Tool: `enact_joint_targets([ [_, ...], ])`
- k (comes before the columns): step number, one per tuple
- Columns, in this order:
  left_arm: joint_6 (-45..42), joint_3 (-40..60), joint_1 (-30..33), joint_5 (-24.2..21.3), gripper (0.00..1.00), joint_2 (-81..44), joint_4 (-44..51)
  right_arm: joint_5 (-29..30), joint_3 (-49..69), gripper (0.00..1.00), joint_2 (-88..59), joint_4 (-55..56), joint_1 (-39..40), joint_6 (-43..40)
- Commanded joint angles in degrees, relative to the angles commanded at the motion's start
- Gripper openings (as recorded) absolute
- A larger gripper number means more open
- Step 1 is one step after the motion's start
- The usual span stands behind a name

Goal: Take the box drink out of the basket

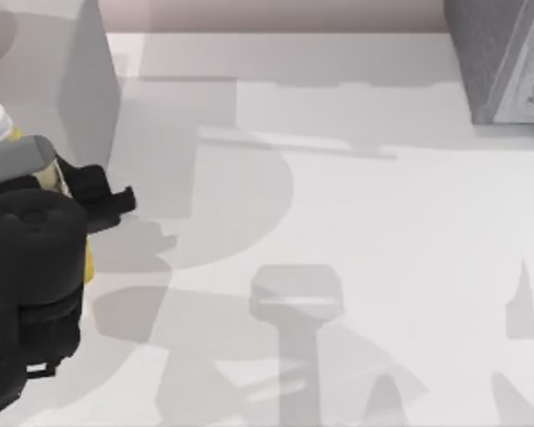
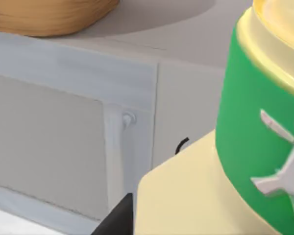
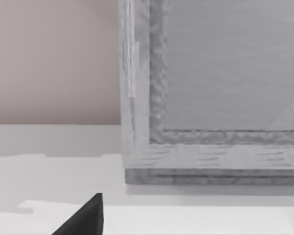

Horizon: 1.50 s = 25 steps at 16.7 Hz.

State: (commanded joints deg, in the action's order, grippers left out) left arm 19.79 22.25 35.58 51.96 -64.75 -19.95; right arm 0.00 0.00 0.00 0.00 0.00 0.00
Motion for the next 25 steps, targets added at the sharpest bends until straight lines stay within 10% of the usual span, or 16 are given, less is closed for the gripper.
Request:
enact_joint_targets([
  [8,-2.6,-2.8,-3.5,-3.7,0.00,-4.5,-8.4,0.0,0.0,1.00,0.0,0.0,0.0,0.0],
  [21,-2.6,-2.8,-3.5,-3.7,0.98,-4.5,-8.4,0.0,0.0,1.00,0.0,0.0,0.0,0.0],
  [25,-2.6,-2.8,-3.5,-3.7,1.00,-4.5,-8.4,0.0,0.0,1.00,0.0,0.0,0.0,0.0],
])
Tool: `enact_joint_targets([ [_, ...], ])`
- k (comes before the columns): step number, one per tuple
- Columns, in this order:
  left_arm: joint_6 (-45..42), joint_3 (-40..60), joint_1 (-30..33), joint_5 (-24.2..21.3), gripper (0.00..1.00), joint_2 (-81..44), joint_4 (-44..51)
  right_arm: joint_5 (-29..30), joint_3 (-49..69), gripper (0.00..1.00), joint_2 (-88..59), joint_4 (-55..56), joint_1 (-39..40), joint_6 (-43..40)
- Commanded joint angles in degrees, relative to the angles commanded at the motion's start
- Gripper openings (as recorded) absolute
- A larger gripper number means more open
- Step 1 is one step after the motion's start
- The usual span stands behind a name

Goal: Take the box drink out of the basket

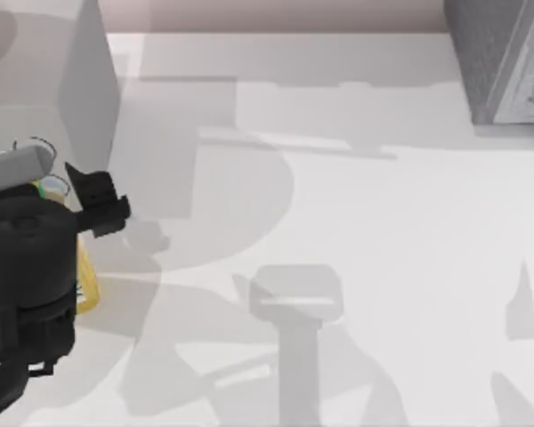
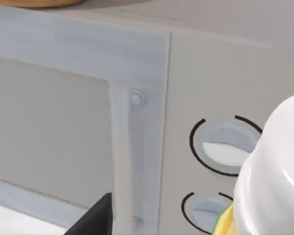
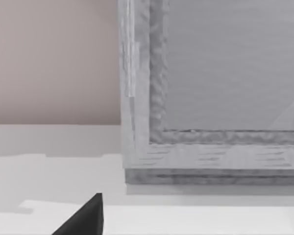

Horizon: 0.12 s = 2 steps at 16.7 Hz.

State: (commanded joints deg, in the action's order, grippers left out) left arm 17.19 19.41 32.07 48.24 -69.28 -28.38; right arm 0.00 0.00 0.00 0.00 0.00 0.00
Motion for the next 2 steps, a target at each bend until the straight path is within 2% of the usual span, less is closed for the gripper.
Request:
enact_joint_targets([
  [2,0.0,0.0,0.0,0.0,1.00,0.0,0.0,0.0,0.0,1.00,0.0,0.0,0.0,0.0],
])
